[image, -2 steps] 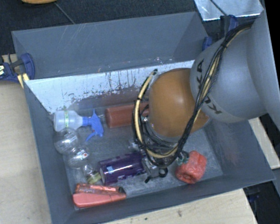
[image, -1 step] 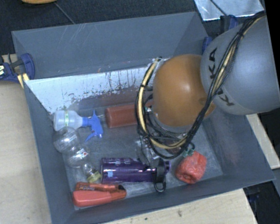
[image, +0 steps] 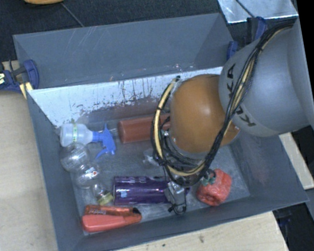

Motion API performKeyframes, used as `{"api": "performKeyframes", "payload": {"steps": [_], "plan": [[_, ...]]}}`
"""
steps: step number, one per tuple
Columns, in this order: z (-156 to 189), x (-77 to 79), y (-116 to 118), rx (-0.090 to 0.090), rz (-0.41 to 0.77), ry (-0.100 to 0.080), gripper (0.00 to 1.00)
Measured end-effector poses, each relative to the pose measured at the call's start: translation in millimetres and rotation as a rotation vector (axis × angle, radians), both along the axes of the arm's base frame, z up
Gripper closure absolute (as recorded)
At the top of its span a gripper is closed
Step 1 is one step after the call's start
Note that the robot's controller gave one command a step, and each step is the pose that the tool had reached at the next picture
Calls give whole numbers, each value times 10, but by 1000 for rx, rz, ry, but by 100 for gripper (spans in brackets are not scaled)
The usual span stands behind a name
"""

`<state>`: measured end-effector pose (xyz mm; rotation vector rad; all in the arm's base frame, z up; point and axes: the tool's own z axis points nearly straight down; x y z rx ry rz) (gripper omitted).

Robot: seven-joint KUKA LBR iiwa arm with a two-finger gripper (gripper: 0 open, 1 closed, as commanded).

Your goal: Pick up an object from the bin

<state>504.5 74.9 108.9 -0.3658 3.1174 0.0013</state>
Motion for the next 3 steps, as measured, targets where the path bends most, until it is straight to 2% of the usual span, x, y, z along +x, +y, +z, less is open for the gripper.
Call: {"api": "performKeyframes", "payload": {"steps": [1, 2, 3], "plan": [[-110, -21, -8, -1, -4, 3, 0], [-382, 217, 720, 1, -111, -1, 100], [-383, 217, 720, 1, -112, 0, 100]]}}
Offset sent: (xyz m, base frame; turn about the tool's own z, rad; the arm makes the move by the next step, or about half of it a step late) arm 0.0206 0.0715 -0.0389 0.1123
